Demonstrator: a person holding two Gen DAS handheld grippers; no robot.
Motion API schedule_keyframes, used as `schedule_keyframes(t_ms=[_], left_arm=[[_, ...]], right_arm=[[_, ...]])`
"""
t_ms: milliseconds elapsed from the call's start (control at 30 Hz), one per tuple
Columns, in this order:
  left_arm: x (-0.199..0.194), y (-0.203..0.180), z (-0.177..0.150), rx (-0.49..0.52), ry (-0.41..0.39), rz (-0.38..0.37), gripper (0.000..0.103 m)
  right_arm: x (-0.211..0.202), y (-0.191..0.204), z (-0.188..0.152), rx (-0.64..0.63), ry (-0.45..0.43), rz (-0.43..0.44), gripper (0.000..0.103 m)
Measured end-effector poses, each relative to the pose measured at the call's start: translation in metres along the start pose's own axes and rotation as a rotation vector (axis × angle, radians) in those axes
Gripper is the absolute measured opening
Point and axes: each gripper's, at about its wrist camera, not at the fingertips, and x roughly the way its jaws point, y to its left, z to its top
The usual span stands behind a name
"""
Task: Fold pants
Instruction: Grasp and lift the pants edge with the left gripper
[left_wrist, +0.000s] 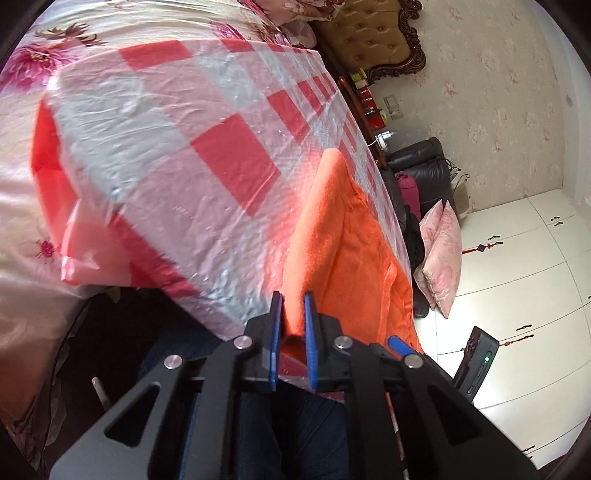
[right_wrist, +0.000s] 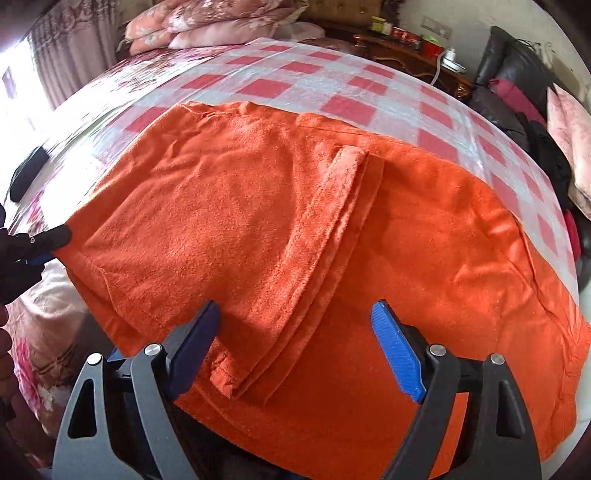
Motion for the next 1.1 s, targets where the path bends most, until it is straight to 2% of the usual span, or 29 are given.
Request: schedule_keyframes(t_ms=[67, 133, 167, 233, 367, 433, 500, 600, 667, 800, 900, 967, 1100], left_arm=[[-0.007, 0.002, -0.006, -0.001, -0.003, -0.017, 0.013], [-0.014, 0.006, -0.01, -0.026, -0.028, -0.027, 0.033], [-0.017, 0.012, -0.012, -0.056, -0.039, -0.028, 0.059], [-0.017, 0.025, -0.015, -0.129, -0.043, -0.079, 0.062], [-0.004, 0.037, -0.019, -0.22, -0.008, -0.15, 0.058], [0.001, 0.039, -0.019, -0.256, -0.001, -0.195, 0.049], [0.004, 0.041, -0.019, -0.274, 0.01, -0.191, 0.027], [0.004, 0.037, -0.018, -0.259, 0.02, -0.138, 0.015], [-0.001, 0.032, -0.016, -0.242, 0.023, -0.116, 0.012], [-0.013, -0.006, -0.012, -0.082, -0.011, -0.006, 0.01], [-0.018, -0.028, -0.012, 0.014, -0.038, 0.047, 0.01], [-0.02, -0.038, -0.013, 0.048, -0.046, 0.056, 0.01], [-0.022, -0.041, -0.013, 0.056, -0.051, 0.058, 0.01]], right_arm=[[-0.001, 0.003, -0.001, -0.001, 0.014, 0.005, 0.081], [-0.001, 0.003, -0.003, 0.005, 0.025, 0.011, 0.081], [-0.002, 0.002, -0.004, 0.005, 0.028, 0.014, 0.081], [-0.002, 0.001, -0.006, 0.007, 0.038, 0.017, 0.082], [-0.003, 0.0, -0.009, 0.003, 0.045, 0.017, 0.082], [-0.004, 0.0, -0.011, -0.002, 0.048, 0.013, 0.082], [-0.004, 0.0, -0.011, -0.001, 0.05, 0.013, 0.082], [-0.005, 0.001, -0.011, -0.008, 0.052, 0.005, 0.082], [-0.005, 0.002, -0.01, -0.013, 0.053, -0.003, 0.083], [-0.006, 0.003, -0.009, -0.018, 0.057, -0.015, 0.083], [-0.006, 0.003, -0.008, -0.019, 0.065, -0.021, 0.084], [-0.005, 0.004, -0.007, -0.022, 0.068, -0.032, 0.086], [-0.004, 0.002, -0.007, -0.018, 0.07, -0.036, 0.088]])
